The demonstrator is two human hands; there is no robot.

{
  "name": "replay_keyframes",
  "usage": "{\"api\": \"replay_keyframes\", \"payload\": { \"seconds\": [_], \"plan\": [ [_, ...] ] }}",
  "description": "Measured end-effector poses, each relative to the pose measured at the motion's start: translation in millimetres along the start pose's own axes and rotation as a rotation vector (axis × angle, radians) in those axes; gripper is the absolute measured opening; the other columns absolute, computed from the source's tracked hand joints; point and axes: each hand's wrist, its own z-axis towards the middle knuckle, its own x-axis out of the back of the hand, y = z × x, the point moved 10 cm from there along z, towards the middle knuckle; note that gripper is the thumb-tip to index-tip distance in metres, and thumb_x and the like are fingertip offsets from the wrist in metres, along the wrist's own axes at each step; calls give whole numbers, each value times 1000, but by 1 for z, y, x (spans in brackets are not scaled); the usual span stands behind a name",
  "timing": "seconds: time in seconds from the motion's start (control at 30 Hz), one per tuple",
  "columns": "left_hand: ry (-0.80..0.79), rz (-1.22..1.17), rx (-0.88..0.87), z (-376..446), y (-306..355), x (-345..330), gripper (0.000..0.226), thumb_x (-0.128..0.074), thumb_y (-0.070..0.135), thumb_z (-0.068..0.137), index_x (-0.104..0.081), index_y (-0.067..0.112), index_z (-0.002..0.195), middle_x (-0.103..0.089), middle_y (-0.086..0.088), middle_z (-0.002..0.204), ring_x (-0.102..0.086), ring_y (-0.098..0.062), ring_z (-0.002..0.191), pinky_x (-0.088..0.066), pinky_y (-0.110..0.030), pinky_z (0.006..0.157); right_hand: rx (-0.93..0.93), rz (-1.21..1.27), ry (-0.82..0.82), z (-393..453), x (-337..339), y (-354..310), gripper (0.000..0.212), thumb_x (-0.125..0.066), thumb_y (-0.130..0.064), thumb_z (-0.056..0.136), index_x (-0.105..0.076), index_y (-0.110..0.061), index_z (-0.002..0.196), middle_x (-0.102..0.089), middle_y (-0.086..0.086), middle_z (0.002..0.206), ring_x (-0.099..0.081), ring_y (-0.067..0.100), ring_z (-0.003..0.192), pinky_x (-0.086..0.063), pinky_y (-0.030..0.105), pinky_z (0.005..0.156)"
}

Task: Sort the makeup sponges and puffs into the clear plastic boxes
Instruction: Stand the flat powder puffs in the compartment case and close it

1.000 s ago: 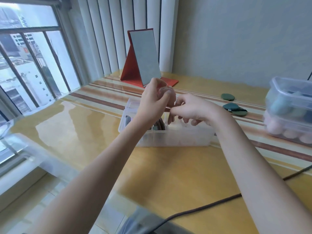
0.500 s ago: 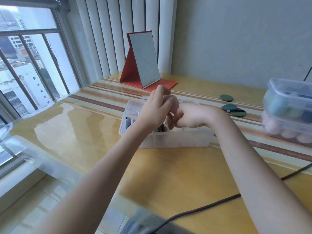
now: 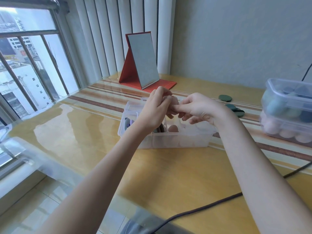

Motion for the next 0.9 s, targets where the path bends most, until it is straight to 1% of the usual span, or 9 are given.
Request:
{"api": "replay_keyframes", "payload": {
  "seconds": [0.1,0.2,0.3,0.47,0.57,0.67,0.77,0.83,0.9],
  "plan": [
    [112,54,-6,1,-2,13,14,-40,21,100,-49,13,104,-53,-8,111,-55,-22,100,-53,-39,82,-12,-30,66,-2,7,-4,18,-66,-24,81,-63,-17,66,-56,1,69,-47,12,61,-36,19,46],
    [159,19,-20,1,0,18,18,-48,3,91,-49,11,107,-50,-9,115,-53,-21,102,-54,-23,72,-18,-110,84,-7,12,-10,24,-66,-19,71,-63,-17,47,-44,2,72,-34,16,63,-24,23,45],
    [122,51,-36,0,6,13,30,-50,-9,86,-49,3,114,-46,-10,115,-51,-12,92,-49,-9,62,-59,-333,0,-11,-1,-10,22,-65,-26,75,-69,-19,54,-42,0,74,-31,19,63,-23,23,45],
    [164,-20,-56,-1,8,18,28,-52,-9,84,-51,7,107,-50,-8,112,-56,-10,90,-57,-21,60,-37,-628,-52,-5,-20,-8,29,-69,-43,80,-66,-15,74,-39,-1,60,-35,18,52,-26,26,47],
    [158,2,-63,-1,7,19,23,-53,-4,86,-53,9,104,-54,-8,110,-59,-16,92,-58,-26,61,16,-720,-12,-1,-23,-11,29,-67,-46,85,-70,-17,87,-59,-1,71,-53,17,65,-33,26,51],
    [161,41,-82,0,5,19,12,-51,5,91,-55,12,100,-60,0,101,-62,-20,92,-59,-39,70,71,-599,151,0,-6,-21,27,-73,-36,82,-72,-9,87,-59,1,69,-52,17,63,-35,26,53],
    [114,5,-96,-1,8,15,11,-45,8,97,-56,5,99,-64,-10,92,-67,-21,70,-59,-36,64,189,-360,390,-5,24,-34,26,-67,-34,87,-65,-9,94,-57,-1,74,-54,13,61,-43,26,51],
    [98,10,-111,-3,12,13,16,-40,9,100,-56,6,99,-65,-11,84,-67,-20,65,-57,-30,61,212,-184,397,-6,26,-33,22,-63,-31,91,-56,-16,105,-61,-1,89,-64,14,70,-55,30,50],
    [101,30,-116,-3,11,13,21,-36,8,101,-56,8,98,-63,-3,80,-64,-14,65,-54,-27,62,204,-107,329,0,16,-26,19,-61,-27,93,-55,-18,109,-67,2,92,-68,14,71,-55,26,46]
  ]
}}
